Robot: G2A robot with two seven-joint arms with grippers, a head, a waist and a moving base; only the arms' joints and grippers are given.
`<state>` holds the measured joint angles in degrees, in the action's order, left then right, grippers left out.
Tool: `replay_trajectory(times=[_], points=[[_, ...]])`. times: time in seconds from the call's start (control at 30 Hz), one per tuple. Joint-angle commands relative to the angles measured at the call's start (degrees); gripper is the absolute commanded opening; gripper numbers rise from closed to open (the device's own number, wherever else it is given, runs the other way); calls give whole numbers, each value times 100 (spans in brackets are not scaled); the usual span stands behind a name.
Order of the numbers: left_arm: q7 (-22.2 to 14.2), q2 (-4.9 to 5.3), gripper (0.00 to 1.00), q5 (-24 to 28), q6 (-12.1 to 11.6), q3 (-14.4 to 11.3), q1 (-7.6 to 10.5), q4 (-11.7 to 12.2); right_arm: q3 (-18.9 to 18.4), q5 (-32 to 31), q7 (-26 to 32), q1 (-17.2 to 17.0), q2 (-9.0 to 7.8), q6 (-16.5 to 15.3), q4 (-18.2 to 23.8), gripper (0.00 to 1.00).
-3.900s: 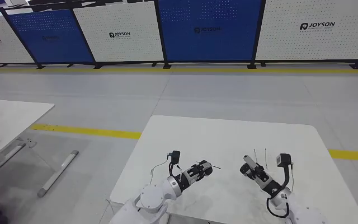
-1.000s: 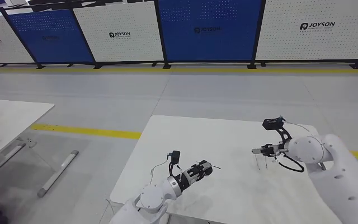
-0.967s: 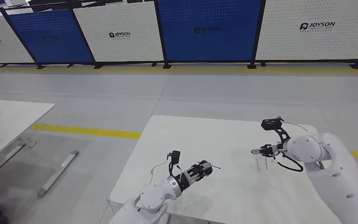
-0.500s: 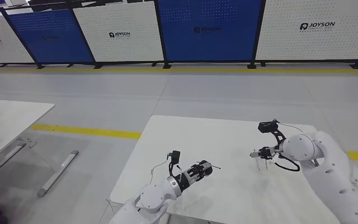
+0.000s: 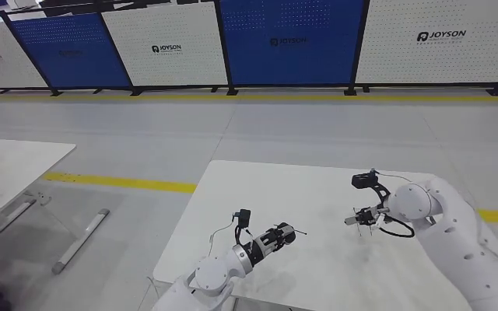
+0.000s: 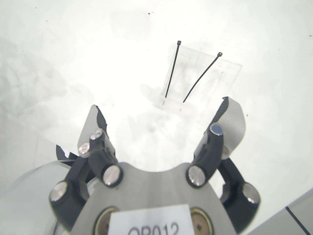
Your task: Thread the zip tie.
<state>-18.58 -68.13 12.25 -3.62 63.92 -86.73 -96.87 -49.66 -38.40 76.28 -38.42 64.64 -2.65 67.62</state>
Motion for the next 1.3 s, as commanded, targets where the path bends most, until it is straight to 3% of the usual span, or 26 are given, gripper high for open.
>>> replay_trajectory(times=[0.0, 0.17, 0.33, 0.37, 0.4, 0.57, 0.67, 1.0, 1.27], points=[[0, 0, 0, 0, 0, 0, 0, 0, -5, 17, -41, -20, 0, -1, -6, 100], [0, 0, 0, 0, 0, 0, 0, 0, -96, 335, -193, -44, 20, -14, -276, 100], [0, 0, 0, 0, 0, 0, 0, 0, -7, 287, -151, 81, 72, 209, -490, 100], [0, 0, 0, 0, 0, 0, 0, 0, 14, 256, -126, 103, 81, 267, -522, 53], [0, 0, 0, 0, 0, 0, 0, 0, 37, 217, -92, 135, 92, 374, -567, 42], [0, 0, 0, 0, 0, 0, 0, 0, 111, 187, -15, 238, 143, 581, -756, 42], [0, 0, 0, 0, 0, 0, 0, 0, 153, 227, -4, 304, 182, 630, -890, 31], [0, 0, 0, 0, 0, 0, 0, 0, 315, 100, 187, 569, 292, 919, -1270, 32], [0, 0, 0, 0, 0, 0, 0, 0, 503, 235, 38, 710, 455, 876, -1676, 36]])
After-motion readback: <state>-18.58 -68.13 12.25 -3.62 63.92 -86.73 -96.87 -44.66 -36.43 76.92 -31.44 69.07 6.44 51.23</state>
